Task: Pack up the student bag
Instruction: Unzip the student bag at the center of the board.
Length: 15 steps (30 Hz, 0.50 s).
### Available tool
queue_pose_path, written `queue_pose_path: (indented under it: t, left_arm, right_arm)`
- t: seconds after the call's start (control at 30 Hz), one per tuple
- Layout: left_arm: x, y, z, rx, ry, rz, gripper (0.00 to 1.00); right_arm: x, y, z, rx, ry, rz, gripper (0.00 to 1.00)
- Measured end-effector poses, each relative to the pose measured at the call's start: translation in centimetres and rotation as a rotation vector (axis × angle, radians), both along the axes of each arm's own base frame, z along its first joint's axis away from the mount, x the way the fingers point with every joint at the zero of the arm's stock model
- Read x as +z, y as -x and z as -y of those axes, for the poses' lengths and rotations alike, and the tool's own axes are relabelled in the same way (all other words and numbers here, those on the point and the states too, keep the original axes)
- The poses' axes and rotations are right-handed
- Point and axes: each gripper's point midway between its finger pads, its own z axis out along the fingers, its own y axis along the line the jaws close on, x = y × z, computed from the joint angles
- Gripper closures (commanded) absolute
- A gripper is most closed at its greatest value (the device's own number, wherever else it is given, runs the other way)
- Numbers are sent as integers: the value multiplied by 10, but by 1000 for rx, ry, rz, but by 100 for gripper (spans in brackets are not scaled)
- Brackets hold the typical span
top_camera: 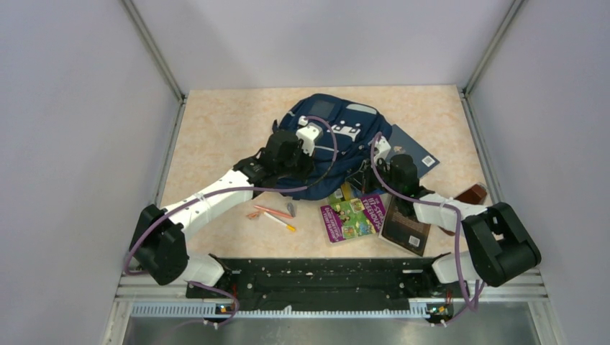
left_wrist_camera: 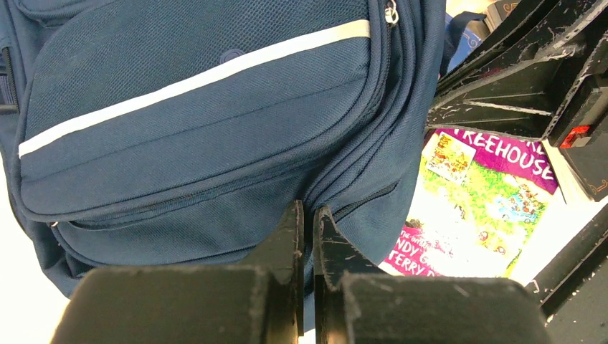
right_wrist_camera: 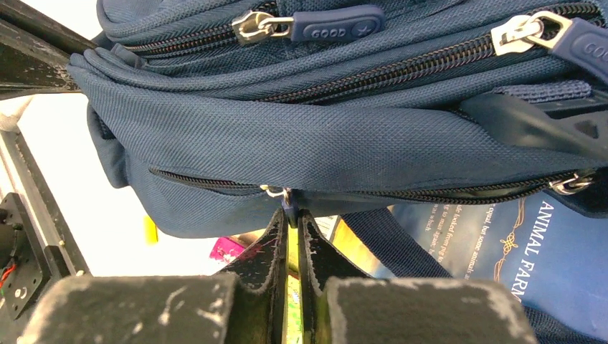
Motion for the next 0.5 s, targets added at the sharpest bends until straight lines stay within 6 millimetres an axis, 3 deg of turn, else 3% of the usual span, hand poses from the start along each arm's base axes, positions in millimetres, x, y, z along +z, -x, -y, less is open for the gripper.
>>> queue_pose_path:
  t: [0.3, 0.37, 0.5]
  left_arm:
    - [0, 0, 0, 0, -1, 0, 100]
    - [0, 0, 0, 0, 0, 0, 100]
    - [1, 0, 0, 0, 2, 2, 100]
  right_arm:
    - [0, 3, -1, 18, 24, 21, 99]
    - [2, 2, 1, 11, 27, 28, 92]
    - [1, 1, 2, 4, 45, 38, 87]
